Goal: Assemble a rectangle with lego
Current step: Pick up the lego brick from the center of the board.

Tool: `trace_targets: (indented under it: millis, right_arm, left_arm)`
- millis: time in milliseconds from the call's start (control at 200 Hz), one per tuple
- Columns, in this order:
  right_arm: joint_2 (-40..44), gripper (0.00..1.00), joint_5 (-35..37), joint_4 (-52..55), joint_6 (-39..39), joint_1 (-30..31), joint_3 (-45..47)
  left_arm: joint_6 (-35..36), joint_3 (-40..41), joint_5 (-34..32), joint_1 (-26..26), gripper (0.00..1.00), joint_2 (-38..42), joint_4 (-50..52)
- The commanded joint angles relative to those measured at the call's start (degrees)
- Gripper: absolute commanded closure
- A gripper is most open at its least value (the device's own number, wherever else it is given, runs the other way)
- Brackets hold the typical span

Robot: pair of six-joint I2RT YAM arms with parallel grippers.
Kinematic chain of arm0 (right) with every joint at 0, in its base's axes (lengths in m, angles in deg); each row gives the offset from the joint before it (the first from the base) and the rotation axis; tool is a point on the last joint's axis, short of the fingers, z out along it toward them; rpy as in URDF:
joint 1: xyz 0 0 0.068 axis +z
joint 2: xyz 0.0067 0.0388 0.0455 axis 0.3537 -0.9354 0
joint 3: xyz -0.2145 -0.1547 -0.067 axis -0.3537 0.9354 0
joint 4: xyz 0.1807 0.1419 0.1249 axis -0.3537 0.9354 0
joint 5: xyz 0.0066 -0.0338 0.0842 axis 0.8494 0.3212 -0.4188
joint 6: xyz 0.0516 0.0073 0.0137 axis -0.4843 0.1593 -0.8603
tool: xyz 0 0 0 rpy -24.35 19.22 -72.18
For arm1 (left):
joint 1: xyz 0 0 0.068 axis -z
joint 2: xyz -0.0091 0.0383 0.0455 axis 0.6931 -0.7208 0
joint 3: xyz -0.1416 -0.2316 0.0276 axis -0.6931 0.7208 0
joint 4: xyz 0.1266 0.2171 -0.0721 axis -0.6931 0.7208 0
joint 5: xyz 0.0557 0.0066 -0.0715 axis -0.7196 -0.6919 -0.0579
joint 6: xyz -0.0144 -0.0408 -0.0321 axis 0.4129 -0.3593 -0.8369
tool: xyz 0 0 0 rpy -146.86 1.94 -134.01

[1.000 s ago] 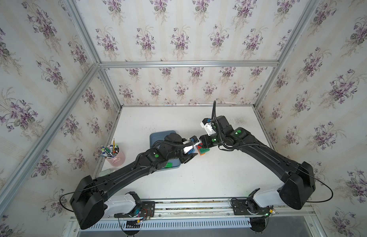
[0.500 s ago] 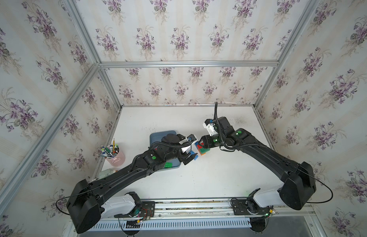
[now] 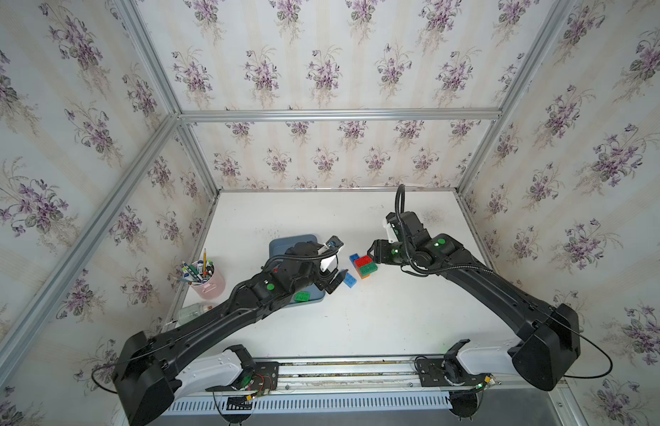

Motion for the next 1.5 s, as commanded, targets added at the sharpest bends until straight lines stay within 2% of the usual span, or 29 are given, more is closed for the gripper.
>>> trace_targets:
  millis: [0,105,165,255,345,460,570,829,1134,1494]
  right_arm:
    - [-2.2,0.39,1.1,8.4,-14.5,0.2,-3.9]
    - [-6.5,0.4,3.2,17.7,-27.0,1.3,-9.7]
    - [-9.7,0.39,4.8,22.7,-35.0,2.7,-12.9]
    - [-14.5,0.36,4.9,24.3,-43.5,5.4,-16.5]
    - [-20.1,0.28,5.5,24.5,-47.4,7.7,-20.2]
    - [-26.7,0.2,5.2,24.4,-47.3,9.1,-24.3]
    - [-29.9,0.17,5.5,22.7,-48.1,9.7,-24.0]
    - [-33.6,0.15,5.0,13.7,-49.8,9.9,-19.5]
    - [-37.9,0.14,5.7,6.7,-49.3,10.4,-19.2]
    - [-40.5,0.17,5.1,6.8,-49.6,10.8,-19.1]
  left_arm:
    - [1.2,-0.3,-11.3,0.0,0.0,3.0,1.5]
    - [-5.3,-2.6,-20.2,0.0,0.0,3.6,10.5]
    - [-9.2,-2.6,-23.0,0.0,0.0,4.3,14.3]
    - [-13.4,0.2,-21.6,0.0,0.0,7.4,16.1]
    - [-15.7,3.7,-18.0,0.0,0.0,12.0,14.7]
    - [-16.9,5.4,-16.3,0.0,0.0,16.8,13.8]
    - [-17.2,5.8,-16.4,0.0,0.0,19.0,13.6]
    - [-18.0,5.8,-15.9,0.0,0.0,19.1,13.9]
    - [-18.4,5.8,-13.9,0.0,0.0,17.5,13.7]
    - [-18.4,5.8,-14.1,0.0,0.0,17.2,13.8]
